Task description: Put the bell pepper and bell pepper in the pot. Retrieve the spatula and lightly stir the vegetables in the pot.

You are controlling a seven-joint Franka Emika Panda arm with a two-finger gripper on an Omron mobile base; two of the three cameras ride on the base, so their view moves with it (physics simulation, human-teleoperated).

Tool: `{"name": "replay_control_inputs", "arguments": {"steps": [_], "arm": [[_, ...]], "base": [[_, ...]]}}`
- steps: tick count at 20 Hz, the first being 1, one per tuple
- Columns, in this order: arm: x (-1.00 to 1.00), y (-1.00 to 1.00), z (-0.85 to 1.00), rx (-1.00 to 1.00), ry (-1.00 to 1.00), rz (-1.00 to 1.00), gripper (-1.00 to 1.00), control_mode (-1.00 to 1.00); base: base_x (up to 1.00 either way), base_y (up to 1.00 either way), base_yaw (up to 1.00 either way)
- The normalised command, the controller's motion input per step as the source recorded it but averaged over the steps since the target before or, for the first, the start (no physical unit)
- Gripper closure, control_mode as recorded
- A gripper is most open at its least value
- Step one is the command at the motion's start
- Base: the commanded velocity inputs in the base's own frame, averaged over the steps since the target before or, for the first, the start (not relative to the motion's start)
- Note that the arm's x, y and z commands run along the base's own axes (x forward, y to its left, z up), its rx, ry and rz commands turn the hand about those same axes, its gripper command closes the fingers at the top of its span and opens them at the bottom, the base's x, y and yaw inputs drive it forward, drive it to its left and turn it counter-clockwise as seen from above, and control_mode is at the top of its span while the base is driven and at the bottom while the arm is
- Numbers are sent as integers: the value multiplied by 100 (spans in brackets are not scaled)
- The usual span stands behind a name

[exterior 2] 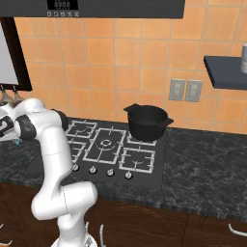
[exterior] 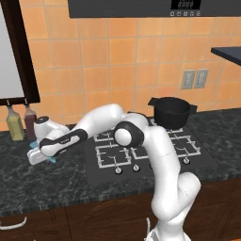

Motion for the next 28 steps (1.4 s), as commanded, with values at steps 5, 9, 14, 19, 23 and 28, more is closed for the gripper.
{"name": "replay_control_inputs", "arguments": {"steps": [5, 9, 14, 19, 23, 28], "arm": [[0, -5, -19, 0, 0, 0, 100, -100], [0, -17, -13, 0, 1, 0, 100, -100], [2, -48, -45, 5, 1, 0, 100, -100], [0, -51, -64, 2, 3, 3, 100, -100], [-4, -17, -26, 3, 0, 1, 100, -100], [-33, -1, 60, 2, -2, 0, 100, -100]], "base": [[0, 0, 0], [0, 0, 0], [0, 0, 0], [0, 0, 0], [0, 0, 0], [0, 0, 0]]}}
